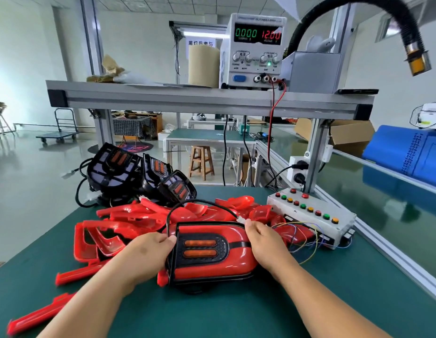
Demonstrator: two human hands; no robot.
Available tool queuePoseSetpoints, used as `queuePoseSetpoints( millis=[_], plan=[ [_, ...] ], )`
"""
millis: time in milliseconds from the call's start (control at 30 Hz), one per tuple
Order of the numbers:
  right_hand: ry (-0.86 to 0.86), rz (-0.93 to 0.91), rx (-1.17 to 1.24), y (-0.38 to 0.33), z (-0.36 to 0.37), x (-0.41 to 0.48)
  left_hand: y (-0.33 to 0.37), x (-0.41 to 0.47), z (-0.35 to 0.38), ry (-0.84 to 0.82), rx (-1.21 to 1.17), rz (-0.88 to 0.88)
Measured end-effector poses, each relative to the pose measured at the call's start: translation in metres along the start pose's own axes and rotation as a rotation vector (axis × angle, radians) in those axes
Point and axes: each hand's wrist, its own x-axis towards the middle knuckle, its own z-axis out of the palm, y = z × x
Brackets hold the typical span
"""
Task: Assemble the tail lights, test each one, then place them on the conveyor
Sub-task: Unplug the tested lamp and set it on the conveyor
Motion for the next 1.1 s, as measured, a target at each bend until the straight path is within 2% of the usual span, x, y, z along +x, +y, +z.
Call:
queuePoseSetpoints(
  millis=[133, 233, 333, 400, 567, 633, 733, 833, 967, 1033, 1100],
  plan=[
    [0.046, 0.058, 0.229, 0.0, 0.004, 0.001, 0.012, -0.007, 0.007, 0.091, -0.12, 0.032],
    [0.073, 0.122, 0.415, -0.004, 0.005, -0.001, 0.021, -0.008, 0.009, 0.023, -0.389, 0.112],
    [0.172, 0.118, 0.571, -0.014, 0.004, -0.002, 0.017, -0.002, 0.011, -0.022, -0.607, 0.178],
    [0.212, 0.095, 0.615, -0.021, 0.003, -0.001, 0.017, 0.003, 0.014, -0.039, -0.669, 0.279],
    [0.141, -0.002, 0.536, -0.036, -0.008, 0.001, 0.028, 0.02, 0.011, 0.119, -0.81, 0.357],
    [0.13, -0.017, 0.446, -0.041, -0.021, 0.008, 0.029, 0.028, 0.003, 0.113, -0.819, 0.366],
    [0.203, -0.084, 0.302, -0.045, -0.039, 0.023, 0.026, 0.038, -0.009, 0.087, -0.834, 0.343],
    [0.045, -0.057, 0.286, -0.044, -0.039, 0.036, 0.028, 0.045, -0.02, 0.01, -0.886, 0.361],
    [-0.159, -0.036, 0.493, -0.055, -0.025, 0.04, 0.037, 0.052, -0.032, -0.018, -0.926, 0.4],
    [-0.168, -0.037, 0.669, -0.065, -0.019, 0.039, 0.042, 0.056, -0.032, 0.023, -0.962, 0.396],
    [-0.149, 0.023, 0.942, -0.074, -0.014, 0.038, 0.046, 0.058, -0.028, 0.073, -1.028, 0.379]
  ],
)
